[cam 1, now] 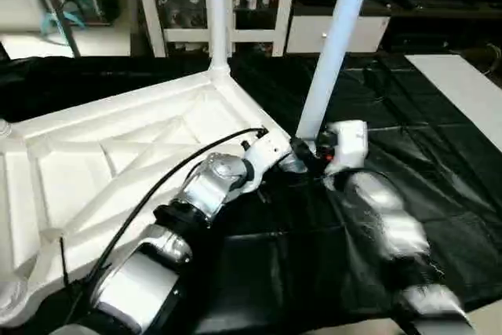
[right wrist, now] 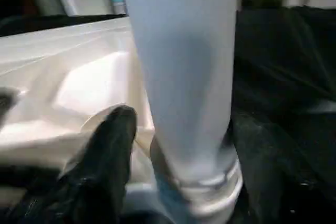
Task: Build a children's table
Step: Rotate leg to tighten
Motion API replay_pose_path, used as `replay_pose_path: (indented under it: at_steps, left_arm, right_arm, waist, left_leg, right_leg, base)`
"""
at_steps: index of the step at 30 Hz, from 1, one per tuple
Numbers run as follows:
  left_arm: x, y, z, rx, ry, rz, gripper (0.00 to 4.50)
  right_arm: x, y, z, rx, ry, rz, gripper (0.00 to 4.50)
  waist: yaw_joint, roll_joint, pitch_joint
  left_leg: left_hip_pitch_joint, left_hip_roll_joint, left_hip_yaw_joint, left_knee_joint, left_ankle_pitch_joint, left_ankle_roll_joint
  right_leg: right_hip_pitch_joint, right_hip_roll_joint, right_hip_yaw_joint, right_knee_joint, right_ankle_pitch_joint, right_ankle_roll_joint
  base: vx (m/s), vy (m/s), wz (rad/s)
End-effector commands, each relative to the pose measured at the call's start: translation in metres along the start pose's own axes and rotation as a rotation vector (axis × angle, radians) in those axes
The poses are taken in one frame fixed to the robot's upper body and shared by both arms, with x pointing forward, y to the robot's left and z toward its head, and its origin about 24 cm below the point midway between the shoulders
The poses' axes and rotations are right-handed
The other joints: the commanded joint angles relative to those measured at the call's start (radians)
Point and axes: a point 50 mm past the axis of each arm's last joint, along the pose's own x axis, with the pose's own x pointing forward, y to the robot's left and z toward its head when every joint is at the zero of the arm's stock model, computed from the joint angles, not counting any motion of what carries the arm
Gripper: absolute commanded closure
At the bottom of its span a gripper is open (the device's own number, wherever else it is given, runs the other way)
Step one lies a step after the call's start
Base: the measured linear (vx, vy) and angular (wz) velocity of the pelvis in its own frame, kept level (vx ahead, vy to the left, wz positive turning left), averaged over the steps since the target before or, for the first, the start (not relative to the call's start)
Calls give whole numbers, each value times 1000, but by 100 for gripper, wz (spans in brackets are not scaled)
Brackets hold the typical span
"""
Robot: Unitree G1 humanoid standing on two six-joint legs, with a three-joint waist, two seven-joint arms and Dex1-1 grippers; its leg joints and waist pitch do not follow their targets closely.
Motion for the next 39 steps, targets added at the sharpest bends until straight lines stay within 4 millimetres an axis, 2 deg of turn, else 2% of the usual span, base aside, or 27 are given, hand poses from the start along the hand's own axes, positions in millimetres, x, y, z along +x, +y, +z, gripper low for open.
replay_pose_path:
  at_steps: [1, 4, 6, 7, 8, 9, 10, 11, 12, 13, 14, 18, 19, 22, 23, 24, 27, 29, 30, 36, 39]
  left_arm:
    - [-4, -6, 8, 95, -73, -88, 450]
    - [-12, -9, -2, 106, -45, -167, 450]
    - [-16, -11, -4, 126, -48, -214, 450]
    - [-18, -12, -5, 140, -53, -243, 450]
    - [-23, -13, -9, 172, -46, -294, 450]
    - [-28, -16, -12, 190, -49, -352, 450]
    - [-32, -17, -14, 193, -47, -388, 450]
    - [-32, -17, -14, 193, -47, -388, 450]
    - [-39, -21, -18, 222, -44, -466, 450]
    - [-43, -23, -20, 233, -38, -504, 450]
    - [-48, -26, -22, 241, -33, -560, 450]
    - [-55, -31, -21, 241, -42, -636, 450]
    - [-57, -33, -20, 247, -41, -654, 450]
    - [-60, -36, -21, 260, -32, -690, 450]
    - [-61, -37, -21, 262, -30, -700, 450]
    - [-62, -37, -21, 263, -28, -707, 450]
    - [-62, -38, -20, 267, -31, -707, 450]
    - [-61, -37, -20, 268, -30, -697, 450]
    - [-61, -37, -20, 268, -27, -691, 450]
    - [-61, -37, -20, 269, -23, -685, 450]
    - [-61, -36, -20, 269, -22, -678, 450]
  right_arm:
    - [-10, -3, 16, -41, -30, 59, 114]
    - [-32, -14, 23, -112, 0, 126, 94]
    - [-41, -15, 25, -138, 21, 179, 71]
    - [-45, -15, 27, -150, 35, 212, 60]
    - [-57, -14, 29, -177, 70, 299, 55]
    - [-67, -13, 30, -196, 104, 370, 52]
    - [-75, -11, 30, -203, 132, 432, 46]
    - [-75, -11, 30, -203, 132, 432, 34]
    - [-87, -8, 27, -215, 195, 547, 20]
    - [-93, -6, 25, -217, 230, 596, 12]
    - [-97, -5, 23, -224, 265, 635, 12]
    - [-98, -4, 18, -243, 297, 663, 4]
    - [-97, -3, 17, -248, 302, 674, 4]
    - [-93, 1, 13, -266, 321, 701, 4]
    - [-92, 2, 11, -282, 342, 719, 4]
    - [-92, 2, 10, -294, 356, 732, 4]
    - [-89, 2, 2, -363, 415, 762, 4]
    - [-86, 2, 0, -381, 432, 772, 4]
    - [-84, 2, -1, -387, 437, 778, 4]
    - [-79, 3, 0, -369, 431, 822, 4]
    - [-76, 4, 2, -362, 405, 843, 40]
  waist:
    - [6, -13, -55]
    - [12, -12, -56]
    - [20, -8, -57]
    - [17, -5, -57]
    - [19, -1, -58]
    - [23, -1, -58]
    - [22, -3, -56]
    - [25, -3, -56]
    - [22, -2, -55]
    - [28, -2, -55]
    - [27, 3, -55]
    - [26, -1, -54]
    - [27, -3, -54]
    - [30, -1, -53]
    - [29, -4, -53]
    - [31, -2, -53]
    - [32, -3, -53]
    - [31, -5, -54]
    - [29, -6, -56]
    - [32, -7, -57]
    - [33, -9, -58]
  left_leg:
    - [25, 78, -34, -80, -237, 47]
    - [26, 78, -31, -78, -217, 42]
    - [28, 82, -29, -77, -195, 50]
    - [24, 78, -29, -76, -185, 52]
    - [25, 78, -30, -76, -188, 55]
    - [27, 83, -30, -74, -182, 64]
    - [23, 83, -29, -76, -191, 72]
    - [26, 84, -29, -75, -195, 71]
    - [26, 82, -28, -76, -212, 67]
    - [30, 87, -28, -76, -221, 62]
    - [28, 85, -28, -77, -220, 58]
    - [32, 86, -25, -77, -235, 37]
    - [34, 86, -25, -78, -249, 27]
    - [37, 85, -24, -77, -257, 11]
    - [34, 84, -24, -78, -254, 10]
    - [37, 84, -23, -77, -255, 5]
    - [37, 83, -22, -76, -249, 1]
    - [36, 82, -23, -75, -245, 1]
    - [31, 81, -24, -73, -228, 8]
    - [34, 82, -23, -67, -215, 31]
    - [33, 82, -22, -65, -215, 34]
  right_leg:
    - [27, -66, 36, -71, -253, -179]
    - [25, -65, 36, -68, -243, -186]
    - [25, -62, 37, -63, -189, -196]
    - [25, -59, 36, -57, -159, -207]
    - [27, -57, 35, -58, -153, -207]
    - [30, -60, 37, -54, -119, -212]
    - [32, -60, 36, -54, -113, -219]
    - [31, -62, 36, -54, -117, -222]
    - [29, -61, 36, -56, -135, -228]
    - [28, -63, 37, -57, -140, -229]
    - [29, -62, 37, -55, -143, -231]
    - [23, -62, 38, -53, -146, -249]
    - [22, -63, 38, -54, -167, -246]
    - [19, -61, 39, -54, -184, -238]
    - [21, -60, 39, -55, -187, -235]
    - [19, -61, 39, -54, -194, -231]
    - [20, -61, 40, -54, -189, -230]
    - [21, -61, 39, -53, -184, -232]
    - [25, -60, 39, -48, -167, -234]
    - [24, -60, 39, -45, -148, -246]
    - [24, -61, 39, -44, -153, -250]
  base:
    - [0, 0, 0]
    - [0, 0, 0]
    - [0, 0, 0]
    - [0, 0, 0]
    - [0, 0, 0]
    - [0, 0, 0]
    - [0, 0, 0]
    - [0, 0, 0]
    - [0, 0, 0]
    - [0, 0, 0]
    - [0, 0, 0]
    - [0, 0, 0]
    - [0, 0, 0]
    - [0, 0, 0]
    - [0, 0, 0]
    - [0, 0, 0]
    - [0, 0, 0]
    - [0, 0, 0]
    - [0, 0, 0]
    - [0, 0, 0]
    - [0, 0, 0]
